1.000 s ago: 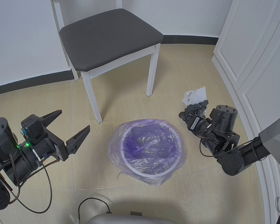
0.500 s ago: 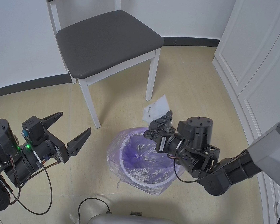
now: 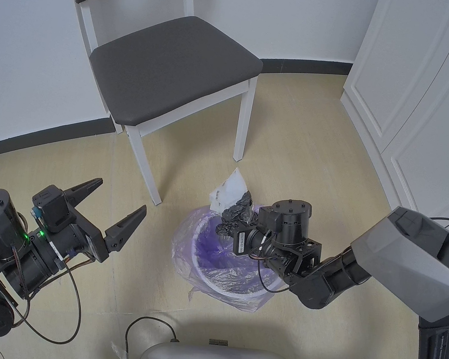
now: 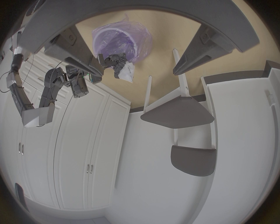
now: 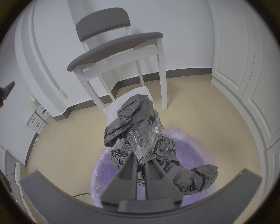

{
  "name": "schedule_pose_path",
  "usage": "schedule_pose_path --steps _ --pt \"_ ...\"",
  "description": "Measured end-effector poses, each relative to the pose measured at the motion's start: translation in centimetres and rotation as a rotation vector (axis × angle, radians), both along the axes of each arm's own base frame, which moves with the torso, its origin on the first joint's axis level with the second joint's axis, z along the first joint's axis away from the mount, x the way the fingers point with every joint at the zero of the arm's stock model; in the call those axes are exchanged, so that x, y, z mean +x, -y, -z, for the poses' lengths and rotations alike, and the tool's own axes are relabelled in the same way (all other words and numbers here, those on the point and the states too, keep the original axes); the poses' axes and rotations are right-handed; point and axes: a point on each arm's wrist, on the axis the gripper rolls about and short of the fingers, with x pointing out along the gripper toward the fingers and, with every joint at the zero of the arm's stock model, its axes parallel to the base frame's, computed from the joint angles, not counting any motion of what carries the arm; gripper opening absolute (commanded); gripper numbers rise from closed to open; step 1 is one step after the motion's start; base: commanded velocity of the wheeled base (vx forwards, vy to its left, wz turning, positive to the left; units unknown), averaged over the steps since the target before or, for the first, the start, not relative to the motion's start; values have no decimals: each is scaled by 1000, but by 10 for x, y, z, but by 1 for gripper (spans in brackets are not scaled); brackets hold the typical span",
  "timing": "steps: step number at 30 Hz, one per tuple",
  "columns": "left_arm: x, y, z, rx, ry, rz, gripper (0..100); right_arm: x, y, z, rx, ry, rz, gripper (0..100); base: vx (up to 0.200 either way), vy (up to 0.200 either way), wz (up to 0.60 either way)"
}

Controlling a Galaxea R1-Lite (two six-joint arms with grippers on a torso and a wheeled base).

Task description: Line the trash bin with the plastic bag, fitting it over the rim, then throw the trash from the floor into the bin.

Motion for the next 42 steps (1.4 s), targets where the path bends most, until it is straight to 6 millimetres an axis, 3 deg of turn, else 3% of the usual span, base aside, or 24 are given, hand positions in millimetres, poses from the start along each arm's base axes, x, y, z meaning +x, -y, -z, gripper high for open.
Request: schedule_pose_path --steps 7,12,29,34,42 --pt "0 -3 -1 0 6 9 100 -1 2 21 -41 -44 -4 0 0 0 0" --pt "-1 -3 -3 -3 14 10 100 -15 7 34 -93 -90 -19 0 0 0 0" --pt "-6 -5 -9 -12 40 16 100 -89 4 22 -189 -148 -132 0 0 0 0" --pt "-7 -5 -11 -14 47 16 100 -84 1 7 -172 -99 -134 0 0 0 0" --pt "-7 -5 -11 -16 50 17 100 -43 2 -21 -171 -56 -76 0 0 0 0"
